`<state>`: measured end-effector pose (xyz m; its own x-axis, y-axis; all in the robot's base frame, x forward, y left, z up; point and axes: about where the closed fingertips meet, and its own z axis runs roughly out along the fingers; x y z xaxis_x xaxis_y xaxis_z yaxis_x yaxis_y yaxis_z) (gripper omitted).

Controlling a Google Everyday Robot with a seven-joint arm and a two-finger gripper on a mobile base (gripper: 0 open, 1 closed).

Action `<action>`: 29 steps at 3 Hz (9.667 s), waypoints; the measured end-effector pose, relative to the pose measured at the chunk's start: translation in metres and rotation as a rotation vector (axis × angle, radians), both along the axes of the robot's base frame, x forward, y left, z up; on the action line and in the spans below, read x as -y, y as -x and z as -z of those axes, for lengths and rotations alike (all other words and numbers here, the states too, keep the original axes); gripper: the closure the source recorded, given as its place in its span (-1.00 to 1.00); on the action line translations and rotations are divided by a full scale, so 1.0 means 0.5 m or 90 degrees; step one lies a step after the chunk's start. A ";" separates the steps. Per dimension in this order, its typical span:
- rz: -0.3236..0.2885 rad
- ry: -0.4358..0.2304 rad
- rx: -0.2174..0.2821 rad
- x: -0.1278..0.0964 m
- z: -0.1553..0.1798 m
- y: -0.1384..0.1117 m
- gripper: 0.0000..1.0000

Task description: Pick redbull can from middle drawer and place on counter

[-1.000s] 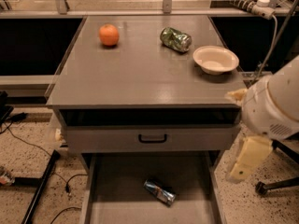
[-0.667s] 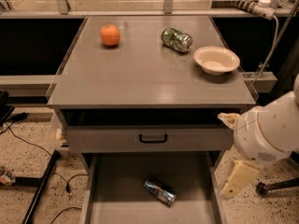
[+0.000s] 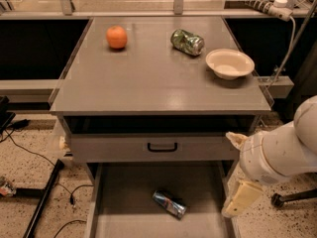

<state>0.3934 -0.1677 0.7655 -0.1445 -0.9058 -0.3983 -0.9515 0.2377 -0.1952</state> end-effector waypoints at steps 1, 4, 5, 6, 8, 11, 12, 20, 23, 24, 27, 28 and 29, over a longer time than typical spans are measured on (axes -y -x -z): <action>-0.018 -0.038 0.010 -0.033 0.070 0.015 -1.00; -0.005 -0.145 0.077 -0.065 0.384 -0.054 -1.00; 0.026 -0.156 0.024 -0.059 0.520 -0.071 -1.00; 0.026 -0.156 0.025 -0.060 0.518 -0.071 -1.00; 0.045 -0.226 0.027 -0.099 0.555 -0.075 -1.00; 0.097 -0.325 0.014 -0.190 0.725 -0.102 -1.00; 0.114 -0.314 0.019 -0.206 0.771 -0.110 -1.00; 0.076 -0.361 0.038 -0.152 0.639 -0.098 1.00; -0.002 -0.264 0.123 -0.064 0.318 -0.111 1.00; -0.040 -0.215 0.168 -0.010 0.138 -0.137 1.00; -0.079 -0.198 0.223 -0.012 -0.025 -0.094 1.00; -0.119 -0.175 0.266 -0.020 -0.171 -0.080 1.00; -0.119 -0.175 0.266 -0.020 -0.171 -0.080 1.00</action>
Offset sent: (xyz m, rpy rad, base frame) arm 0.0172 0.0433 -0.1393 0.2585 -0.1803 0.0741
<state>0.4334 -0.1575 0.8509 0.2313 -0.7555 -0.6130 -0.8366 0.1672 -0.5217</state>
